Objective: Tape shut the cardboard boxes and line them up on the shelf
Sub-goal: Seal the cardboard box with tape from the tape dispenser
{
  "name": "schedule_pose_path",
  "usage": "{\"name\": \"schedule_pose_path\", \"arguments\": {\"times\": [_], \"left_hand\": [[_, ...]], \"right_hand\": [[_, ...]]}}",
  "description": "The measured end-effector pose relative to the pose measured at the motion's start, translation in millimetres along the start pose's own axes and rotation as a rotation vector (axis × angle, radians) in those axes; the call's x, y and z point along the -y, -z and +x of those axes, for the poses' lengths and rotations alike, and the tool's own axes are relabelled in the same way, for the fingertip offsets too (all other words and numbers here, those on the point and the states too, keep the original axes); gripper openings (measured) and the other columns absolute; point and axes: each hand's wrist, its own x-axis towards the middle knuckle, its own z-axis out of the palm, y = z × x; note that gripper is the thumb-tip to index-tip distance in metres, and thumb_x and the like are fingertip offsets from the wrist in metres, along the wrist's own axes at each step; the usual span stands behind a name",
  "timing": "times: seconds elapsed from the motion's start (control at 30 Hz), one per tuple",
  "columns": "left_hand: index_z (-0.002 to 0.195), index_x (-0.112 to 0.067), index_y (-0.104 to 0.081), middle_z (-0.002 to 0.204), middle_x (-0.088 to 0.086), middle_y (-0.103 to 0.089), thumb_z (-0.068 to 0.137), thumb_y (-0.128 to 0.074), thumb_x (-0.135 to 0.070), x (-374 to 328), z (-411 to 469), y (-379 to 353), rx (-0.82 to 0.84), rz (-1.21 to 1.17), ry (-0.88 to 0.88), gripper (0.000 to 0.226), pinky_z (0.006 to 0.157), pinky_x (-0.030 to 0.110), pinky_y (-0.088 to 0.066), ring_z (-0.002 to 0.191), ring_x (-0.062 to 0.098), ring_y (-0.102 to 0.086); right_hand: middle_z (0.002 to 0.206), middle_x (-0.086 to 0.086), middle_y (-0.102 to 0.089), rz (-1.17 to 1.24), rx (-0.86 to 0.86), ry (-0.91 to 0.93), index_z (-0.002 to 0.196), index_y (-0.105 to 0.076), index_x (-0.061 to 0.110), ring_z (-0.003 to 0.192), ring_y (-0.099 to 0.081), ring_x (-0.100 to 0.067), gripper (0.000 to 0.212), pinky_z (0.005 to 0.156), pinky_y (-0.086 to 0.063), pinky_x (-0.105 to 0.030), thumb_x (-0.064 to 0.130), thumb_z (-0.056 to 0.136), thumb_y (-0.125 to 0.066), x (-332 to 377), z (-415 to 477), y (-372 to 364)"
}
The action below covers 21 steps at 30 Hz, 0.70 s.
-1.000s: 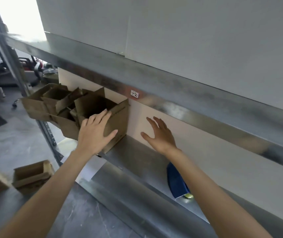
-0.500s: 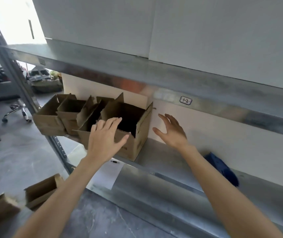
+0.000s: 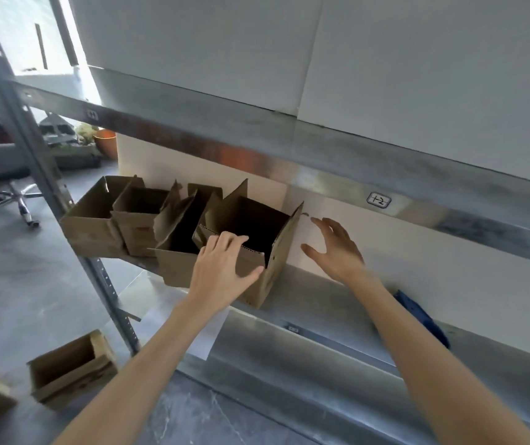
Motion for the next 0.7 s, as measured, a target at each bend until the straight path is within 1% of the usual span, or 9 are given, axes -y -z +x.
{"name": "schedule_pose_path", "arguments": {"times": [0.17,0.27,0.3,0.37,0.43,0.47,0.53,0.63,0.7], "left_hand": [[0.129,-0.017,-0.060,0.118,-0.002,-0.055,0.078,-0.071,-0.061,9.3,2.6,0.1,-0.027,-0.048,-0.027,0.068,0.092,0.030,-0.045,0.110,0.017,-0.049],[0.125,-0.019,-0.062,0.116,-0.005,-0.053,0.074,-0.073,-0.063,15.5,3.9,0.5,-0.023,-0.068,-0.041,0.068,0.090,0.028,-0.046,0.109,0.015,-0.048],[0.124,-0.019,-0.062,0.116,-0.005,-0.052,0.073,-0.074,-0.063,17.8,4.4,0.6,-0.017,-0.075,-0.046,0.069,0.089,0.028,-0.046,0.108,0.014,-0.047],[0.123,-0.020,-0.062,0.117,-0.007,-0.049,0.071,-0.075,-0.064,21.9,4.6,1.1,0.005,-0.094,-0.044,0.069,0.089,0.028,-0.048,0.109,0.013,-0.046],[0.125,-0.022,-0.059,0.121,-0.008,-0.046,0.071,-0.076,-0.063,25.5,2.7,1.1,0.027,-0.116,-0.030,0.070,0.091,0.030,-0.049,0.110,0.012,-0.045],[0.126,-0.022,-0.058,0.124,-0.008,-0.043,0.071,-0.076,-0.063,27.1,1.4,0.9,0.033,-0.128,-0.024,0.071,0.091,0.031,-0.050,0.112,0.012,-0.045],[0.128,-0.024,-0.055,0.134,-0.009,-0.037,0.071,-0.077,-0.061,29.3,-0.7,-0.3,0.047,-0.156,-0.014,0.072,0.093,0.035,-0.052,0.116,0.013,-0.047],[0.125,-0.027,-0.051,0.153,-0.008,-0.019,0.070,-0.081,-0.056,29.1,-0.9,-3.7,0.064,-0.197,0.012,0.069,0.095,0.038,-0.054,0.126,0.015,-0.049],[0.122,-0.028,-0.050,0.157,-0.010,-0.012,0.071,-0.082,-0.053,27.3,-0.4,-6.8,0.055,-0.233,0.017,0.065,0.093,0.034,-0.052,0.126,0.013,-0.047]], "right_hand": [[0.161,0.004,-0.016,0.042,-0.004,-0.017,0.153,-0.020,0.033,0.148,-0.013,-0.015,0.072,0.116,-0.025,-0.040,0.043,0.093,-0.059,-12.9,1.1,6.3],[0.159,0.005,-0.018,0.083,-0.003,0.002,0.152,-0.019,0.037,0.146,-0.019,-0.016,0.076,0.113,-0.031,-0.042,0.037,0.091,-0.064,-18.4,2.0,9.1],[0.158,0.005,-0.019,0.111,0.002,0.009,0.151,-0.020,0.038,0.144,-0.023,-0.016,0.077,0.112,-0.033,-0.042,0.034,0.090,-0.066,-20.1,2.4,9.1],[0.154,0.006,-0.026,0.204,0.027,0.031,0.148,-0.025,0.040,0.139,-0.031,-0.014,0.077,0.109,-0.035,-0.034,0.029,0.088,-0.070,-21.3,3.2,8.1],[0.147,0.006,-0.038,0.299,0.063,0.061,0.142,-0.035,0.038,0.134,-0.039,-0.014,0.071,0.106,-0.036,-0.029,0.023,0.085,-0.074,-19.7,3.7,5.7],[0.140,0.006,-0.046,0.341,0.072,0.075,0.138,-0.040,0.035,0.130,-0.044,-0.015,0.066,0.104,-0.038,-0.029,0.021,0.084,-0.075,-18.4,3.9,4.1],[0.124,0.008,-0.056,0.399,0.047,0.088,0.127,-0.049,0.029,0.115,-0.054,-0.013,0.053,0.101,-0.044,-0.032,0.017,0.083,-0.076,-16.0,3.4,1.0],[0.107,0.010,-0.061,0.377,-0.020,0.099,0.110,-0.054,0.030,0.097,-0.059,-0.006,0.037,0.094,-0.049,-0.037,0.016,0.082,-0.075,-14.1,0.5,-1.6],[0.100,0.014,-0.061,0.336,-0.045,0.122,0.101,-0.053,0.034,0.090,-0.058,-0.001,0.033,0.088,-0.051,-0.037,0.015,0.083,-0.073,-14.0,-5.1,-2.6]]}}
